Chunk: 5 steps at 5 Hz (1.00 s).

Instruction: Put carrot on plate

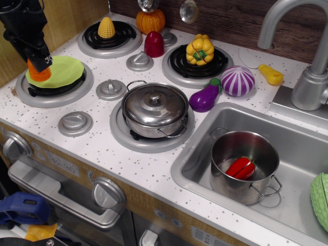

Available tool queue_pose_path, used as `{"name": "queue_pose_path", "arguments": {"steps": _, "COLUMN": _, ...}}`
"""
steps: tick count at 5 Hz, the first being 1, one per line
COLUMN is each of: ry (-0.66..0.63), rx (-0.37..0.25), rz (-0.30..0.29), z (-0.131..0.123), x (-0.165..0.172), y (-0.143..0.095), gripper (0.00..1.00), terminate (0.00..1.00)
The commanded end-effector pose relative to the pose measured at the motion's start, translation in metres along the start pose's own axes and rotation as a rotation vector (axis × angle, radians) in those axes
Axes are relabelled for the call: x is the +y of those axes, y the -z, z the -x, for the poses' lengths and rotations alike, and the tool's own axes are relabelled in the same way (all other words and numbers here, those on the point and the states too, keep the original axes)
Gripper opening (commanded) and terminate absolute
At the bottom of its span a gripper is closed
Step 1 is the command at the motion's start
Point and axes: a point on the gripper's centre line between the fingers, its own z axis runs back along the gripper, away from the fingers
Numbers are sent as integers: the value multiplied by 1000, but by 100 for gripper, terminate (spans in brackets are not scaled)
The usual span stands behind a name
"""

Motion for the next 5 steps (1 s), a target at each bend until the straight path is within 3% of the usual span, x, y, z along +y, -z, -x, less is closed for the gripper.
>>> {"name": "queue_pose_path", "arguments": {"steps": 1, "ry": 76, "rx": -85, "rz": -10, "z": -11, "x": 28, "y": 3, "gripper": 0, "terminate": 0}}
{"name": "queue_pose_path", "arguments": {"steps": 2, "ry": 103, "rx": -117, "rz": -11, "z": -14, "x": 32, "y": 13, "gripper": 0, "terminate": 0}}
{"name": "queue_pose_path", "arguments": {"steps": 3, "ry": 123, "rx": -128, "rz": 7, "z": -15, "x": 35, "y": 16, "gripper": 100, "terminate": 0}}
{"name": "queue_pose_path", "arguments": {"steps": 4, "ry": 123, "rx": -128, "rz": 7, "z": -15, "x": 35, "y": 16, "gripper": 100, "terminate": 0}}
{"name": "queue_pose_path", "arguments": {"steps": 5, "ry": 123, "rx": -128, "rz": 7, "z": -15, "x": 35, "y": 16, "gripper": 100, "terminate": 100}}
